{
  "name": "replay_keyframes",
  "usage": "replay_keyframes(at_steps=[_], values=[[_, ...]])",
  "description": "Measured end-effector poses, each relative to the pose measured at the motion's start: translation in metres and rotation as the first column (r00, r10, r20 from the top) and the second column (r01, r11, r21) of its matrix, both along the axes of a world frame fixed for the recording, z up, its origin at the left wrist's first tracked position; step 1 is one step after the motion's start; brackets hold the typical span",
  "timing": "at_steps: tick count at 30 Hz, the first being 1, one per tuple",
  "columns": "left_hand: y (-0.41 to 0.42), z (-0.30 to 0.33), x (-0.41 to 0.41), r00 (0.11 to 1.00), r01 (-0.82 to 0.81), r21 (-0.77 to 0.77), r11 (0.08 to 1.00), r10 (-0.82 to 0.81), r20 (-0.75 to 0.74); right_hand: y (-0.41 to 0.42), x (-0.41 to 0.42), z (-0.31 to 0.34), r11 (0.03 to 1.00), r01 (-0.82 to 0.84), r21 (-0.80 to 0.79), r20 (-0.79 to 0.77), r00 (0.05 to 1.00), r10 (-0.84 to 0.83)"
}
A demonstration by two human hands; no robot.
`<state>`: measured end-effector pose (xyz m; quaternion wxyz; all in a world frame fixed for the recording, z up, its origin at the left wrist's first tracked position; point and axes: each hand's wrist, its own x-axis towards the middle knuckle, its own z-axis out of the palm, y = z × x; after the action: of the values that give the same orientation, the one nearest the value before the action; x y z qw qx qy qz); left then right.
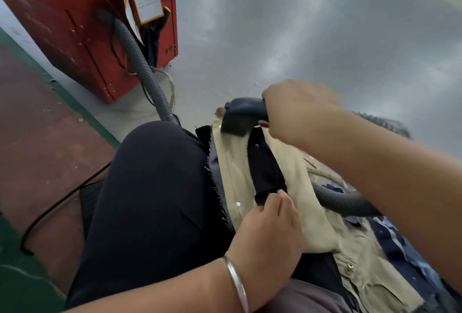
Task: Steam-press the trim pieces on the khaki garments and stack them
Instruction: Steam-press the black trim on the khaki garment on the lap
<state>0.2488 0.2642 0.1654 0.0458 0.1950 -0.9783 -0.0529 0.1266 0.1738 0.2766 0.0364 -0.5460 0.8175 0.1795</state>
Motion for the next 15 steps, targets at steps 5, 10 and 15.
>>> replay_keyframes(at_steps=[5, 10, 15], values=[[0.000, -0.001, 0.005, 1.000, 0.015, 0.009, 1.000, -0.015, 0.003, -0.008, -0.030, 0.014, 0.991, 0.059, -0.124, 0.019, 0.998, -0.057], [0.000, -0.005, 0.003, 0.995, -0.053, -0.006, 0.999, 0.052, -0.085, 0.048, -0.046, 0.053, 0.937, 0.130, -0.325, 0.232, 0.971, -0.054], [-0.001, -0.010, -0.004, 0.976, -0.091, -0.027, 0.995, 0.084, -0.199, 0.102, -0.044, 0.022, 0.984, 0.177, -0.032, 0.147, 0.974, -0.171]])
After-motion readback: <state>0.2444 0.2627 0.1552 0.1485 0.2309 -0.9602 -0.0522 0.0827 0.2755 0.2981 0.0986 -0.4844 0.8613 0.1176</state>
